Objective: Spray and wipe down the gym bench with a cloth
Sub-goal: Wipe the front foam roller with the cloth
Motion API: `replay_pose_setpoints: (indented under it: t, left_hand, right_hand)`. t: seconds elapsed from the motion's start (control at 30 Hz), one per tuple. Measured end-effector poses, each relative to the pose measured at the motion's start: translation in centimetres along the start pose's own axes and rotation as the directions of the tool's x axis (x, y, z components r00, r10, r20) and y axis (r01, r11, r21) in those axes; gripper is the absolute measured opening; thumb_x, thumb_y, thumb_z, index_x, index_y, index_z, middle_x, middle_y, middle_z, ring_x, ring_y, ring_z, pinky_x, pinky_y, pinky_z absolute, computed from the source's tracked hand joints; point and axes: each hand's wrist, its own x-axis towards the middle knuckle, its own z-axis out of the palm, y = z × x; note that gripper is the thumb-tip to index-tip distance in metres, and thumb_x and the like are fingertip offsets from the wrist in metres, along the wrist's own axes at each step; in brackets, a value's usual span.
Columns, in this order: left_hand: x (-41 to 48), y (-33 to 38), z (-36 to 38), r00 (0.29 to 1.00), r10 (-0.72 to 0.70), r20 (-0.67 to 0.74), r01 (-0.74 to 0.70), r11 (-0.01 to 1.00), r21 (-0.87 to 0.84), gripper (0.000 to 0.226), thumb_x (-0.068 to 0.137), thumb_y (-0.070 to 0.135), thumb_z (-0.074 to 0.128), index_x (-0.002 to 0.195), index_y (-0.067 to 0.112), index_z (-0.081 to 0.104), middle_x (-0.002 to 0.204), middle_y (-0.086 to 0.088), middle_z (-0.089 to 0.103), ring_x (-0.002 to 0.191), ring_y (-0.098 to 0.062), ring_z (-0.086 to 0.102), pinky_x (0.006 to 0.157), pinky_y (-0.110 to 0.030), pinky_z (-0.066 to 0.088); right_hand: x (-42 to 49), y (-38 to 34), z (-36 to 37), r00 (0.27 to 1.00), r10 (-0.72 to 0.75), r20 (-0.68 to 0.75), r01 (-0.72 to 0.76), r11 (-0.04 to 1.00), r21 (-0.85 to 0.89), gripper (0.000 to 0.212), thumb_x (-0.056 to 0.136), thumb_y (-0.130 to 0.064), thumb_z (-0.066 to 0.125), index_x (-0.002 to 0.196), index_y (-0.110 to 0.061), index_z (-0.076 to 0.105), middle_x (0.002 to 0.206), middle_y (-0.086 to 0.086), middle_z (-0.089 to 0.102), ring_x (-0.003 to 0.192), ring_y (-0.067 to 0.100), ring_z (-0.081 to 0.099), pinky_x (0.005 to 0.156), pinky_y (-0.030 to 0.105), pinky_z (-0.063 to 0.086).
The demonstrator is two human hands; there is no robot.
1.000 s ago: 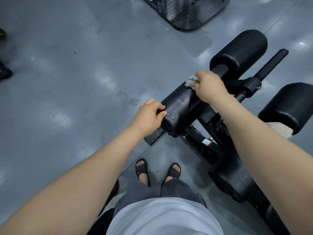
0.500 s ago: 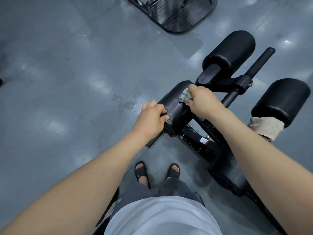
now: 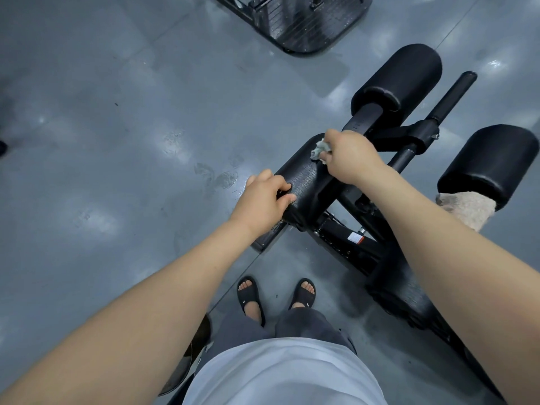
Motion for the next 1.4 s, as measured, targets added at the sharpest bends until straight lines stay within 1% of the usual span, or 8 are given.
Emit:
replay_pose_setpoints:
  t: [0.27, 0.47, 0.63, 0.83, 1.07, 1.2, 1.3, 1.4]
  left_hand:
    - [0.0, -0.3, -0.1, 1.000, -0.011, 0.004, 0.012, 0.999, -0.053, 0.022, 0.092, 0.031, 0.074, 0.108, 0.016, 0.072, 0.097, 0.004, 0.052, 0.108, -0.023, 0.046, 0.089, -0.024, 0.037]
    - [0.1, 0.0, -0.3, 0.999, 0.013, 0.033, -0.012, 1.000, -0.013, 0.023, 0.093, 0.032, 0.073, 0.109, 0.015, 0.071, 0.096, 0.003, 0.052, 0.108, -0.023, 0.046, 0.087, -0.024, 0.037]
    - [0.0, -0.1, -0.2, 0.999, 0.033, 0.015, -0.033, 0.999, 0.003, 0.023, 0.094, 0.029, 0.072, 0.109, 0.012, 0.071, 0.096, 0.006, 0.050, 0.104, -0.021, 0.044, 0.084, -0.022, 0.034]
    - [-0.5, -0.8, 0.1, 0.998, 0.070, 0.011, -0.070, 0.998, -0.007, 0.021, 0.096, 0.027, 0.069, 0.112, 0.014, 0.071, 0.097, 0.007, 0.050, 0.104, -0.019, 0.041, 0.088, -0.024, 0.039]
    - [0.3, -1.6, -0.9, 0.997, 0.068, 0.031, -0.064, 0.989, -0.130, 0.017, 0.094, 0.014, 0.065, 0.107, 0.020, 0.075, 0.097, 0.004, 0.060, 0.099, -0.018, 0.058, 0.092, -0.029, 0.048]
    - [0.5, -2.6, -1.3, 1.000, 0.005, -0.021, -0.007, 0.994, -0.105, 0.027, 0.094, 0.013, 0.065, 0.121, 0.014, 0.068, 0.110, -0.001, 0.061, 0.106, -0.015, 0.059, 0.099, -0.025, 0.044]
    - [0.2, -3.1, -0.6, 0.999, -0.043, 0.019, 0.046, 0.987, -0.152, 0.027, 0.096, 0.017, 0.065, 0.121, 0.011, 0.069, 0.113, -0.002, 0.057, 0.106, -0.019, 0.061, 0.104, -0.036, 0.048]
    - [0.1, -3.1, -0.2, 0.999, -0.042, 0.016, 0.044, 0.985, -0.169, 0.024, 0.095, 0.018, 0.067, 0.118, 0.010, 0.071, 0.107, 0.000, 0.055, 0.098, -0.018, 0.062, 0.099, -0.037, 0.050]
  right_hand:
    - [-3.4, -2.0, 0.8, 0.984, -0.178, 0.029, 0.175, 0.980, 0.090, 0.017, 0.097, -0.026, 0.059, 0.095, -0.013, 0.048, 0.088, 0.005, 0.046, 0.086, 0.031, 0.048, 0.068, 0.038, 0.040]
    - [-0.3, 0.4, -0.3, 0.993, 0.093, -0.068, -0.088, 0.993, 0.074, 0.024, 0.101, -0.027, 0.057, 0.117, -0.008, 0.057, 0.109, 0.018, 0.043, 0.103, 0.040, 0.049, 0.078, 0.034, 0.038]
    - [1.8, 1.3, -0.8, 0.986, 0.155, -0.056, -0.150, 0.985, 0.082, 0.023, 0.102, -0.026, 0.055, 0.114, -0.008, 0.063, 0.116, 0.018, 0.045, 0.107, 0.042, 0.050, 0.081, 0.036, 0.039]
    - [0.1, -1.1, 0.9, 0.994, 0.023, -0.107, -0.024, 1.000, -0.016, 0.018, 0.092, -0.003, 0.053, 0.106, -0.005, 0.063, 0.115, 0.014, 0.047, 0.100, 0.034, 0.043, 0.074, 0.036, 0.036]
    - [-2.9, -2.9, 2.0, 0.984, -0.162, -0.071, 0.168, 0.982, 0.088, 0.015, 0.093, -0.009, 0.060, 0.106, -0.009, 0.068, 0.108, 0.008, 0.049, 0.093, 0.027, 0.040, 0.079, 0.041, 0.045]
    - [-3.9, -1.8, 1.7, 0.978, -0.205, -0.036, 0.208, 0.969, 0.135, 0.016, 0.095, -0.013, 0.061, 0.110, -0.010, 0.066, 0.106, 0.006, 0.045, 0.099, 0.032, 0.048, 0.080, 0.033, 0.041]
    - [-3.5, -0.8, 1.2, 0.987, -0.157, -0.036, 0.160, 0.979, 0.128, 0.019, 0.096, -0.015, 0.062, 0.115, -0.013, 0.061, 0.108, 0.005, 0.040, 0.103, 0.032, 0.048, 0.085, 0.035, 0.044]
    - [-1.5, 0.1, 0.5, 0.998, -0.010, -0.060, 0.020, 0.985, 0.169, 0.025, 0.096, -0.020, 0.064, 0.120, -0.015, 0.062, 0.110, 0.007, 0.039, 0.107, 0.035, 0.049, 0.091, 0.032, 0.042]
